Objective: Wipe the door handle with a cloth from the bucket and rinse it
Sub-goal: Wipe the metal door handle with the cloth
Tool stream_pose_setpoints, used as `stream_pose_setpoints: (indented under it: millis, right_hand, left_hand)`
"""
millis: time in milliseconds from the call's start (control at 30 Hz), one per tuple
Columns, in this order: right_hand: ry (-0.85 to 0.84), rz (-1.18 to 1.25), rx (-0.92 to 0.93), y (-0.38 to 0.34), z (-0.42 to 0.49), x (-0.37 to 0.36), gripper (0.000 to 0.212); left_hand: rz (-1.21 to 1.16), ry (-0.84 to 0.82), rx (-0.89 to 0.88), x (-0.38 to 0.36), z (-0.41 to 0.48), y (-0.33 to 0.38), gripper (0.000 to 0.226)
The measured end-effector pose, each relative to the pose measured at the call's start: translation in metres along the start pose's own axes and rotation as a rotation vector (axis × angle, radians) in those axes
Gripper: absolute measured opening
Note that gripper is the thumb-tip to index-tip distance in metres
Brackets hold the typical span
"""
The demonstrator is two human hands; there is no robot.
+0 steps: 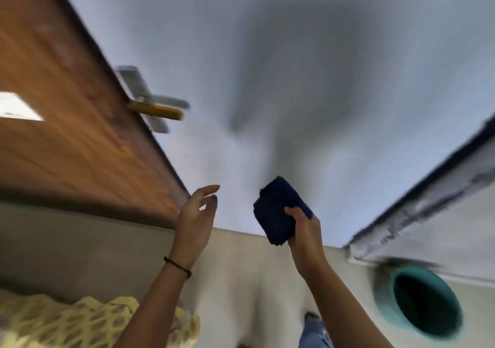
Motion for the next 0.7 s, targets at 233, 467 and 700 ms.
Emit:
stream_pose_setpoints:
  millis: [233, 467, 700]
  right_hand:
    - [-0.145, -0.143, 0.167, -0.032, 0.005, -0.149, 0.030]
    - [-0.055, -0.220, 0.469, -0.073, 0.023, -0.223, 0.018]
    - [0.161, -0.209, 0.848, -0.098, 0.033, -0.292, 0.021]
  left_hand:
    - [0.096, 0.176, -0.158, 0.116, 0.075, -0.004, 0.028]
    - [0.437, 0.430, -0.381, 0.196, 0.159, -0.010, 0.056]
    - [0.568, 0.539, -0.529, 0.244, 0.228, -0.001, 0.065]
Point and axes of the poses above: each hand's wrist, its own z-axis towards the middle knuckle, its own x-axis out of the back of the hand, y = z × x, the point moved 6 cm from there along z, towards the middle knuckle, and after that the axes turned 7 degrees about -x, right-handed, at the moved point
